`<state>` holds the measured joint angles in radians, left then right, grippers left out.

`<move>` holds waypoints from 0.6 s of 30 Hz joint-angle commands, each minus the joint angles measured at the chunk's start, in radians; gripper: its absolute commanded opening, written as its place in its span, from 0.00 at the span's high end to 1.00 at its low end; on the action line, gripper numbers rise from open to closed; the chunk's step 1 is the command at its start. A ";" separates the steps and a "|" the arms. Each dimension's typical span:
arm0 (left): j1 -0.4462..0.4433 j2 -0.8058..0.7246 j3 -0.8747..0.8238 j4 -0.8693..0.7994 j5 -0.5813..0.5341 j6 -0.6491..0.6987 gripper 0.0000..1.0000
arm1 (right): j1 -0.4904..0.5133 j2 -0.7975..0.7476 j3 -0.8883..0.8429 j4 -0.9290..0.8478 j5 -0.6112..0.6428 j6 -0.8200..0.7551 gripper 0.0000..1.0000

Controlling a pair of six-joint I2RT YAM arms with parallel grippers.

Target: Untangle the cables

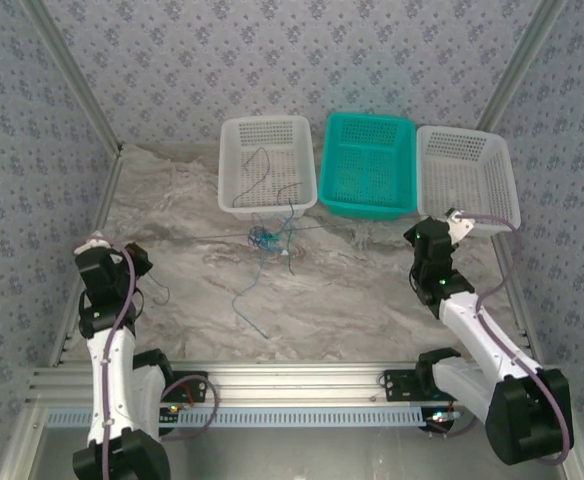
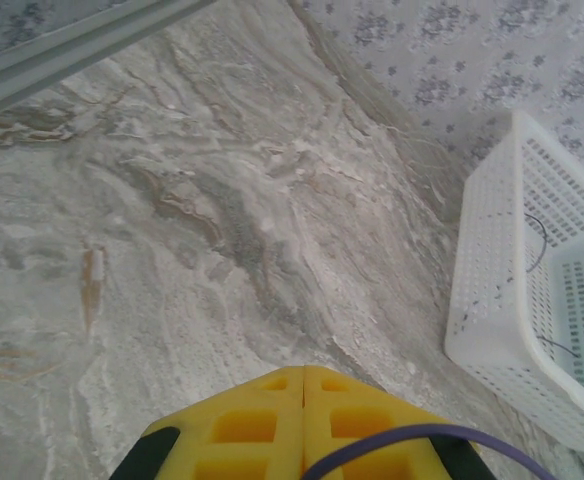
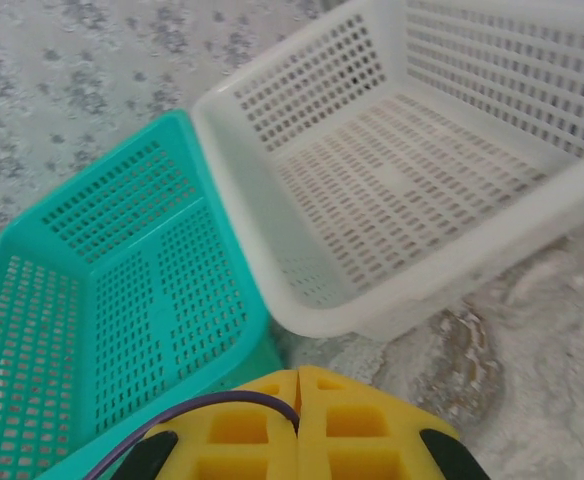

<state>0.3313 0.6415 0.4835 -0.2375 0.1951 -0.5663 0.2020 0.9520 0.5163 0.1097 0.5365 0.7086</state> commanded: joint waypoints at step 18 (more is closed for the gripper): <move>0.257 0.056 0.033 -0.029 -0.083 -0.095 1.00 | -0.325 -0.151 0.146 -0.549 0.089 0.508 1.00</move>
<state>0.5323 0.6895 0.4965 -0.2890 0.2401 -0.6010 -0.0593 0.8234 0.6312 -0.3656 0.5167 1.1221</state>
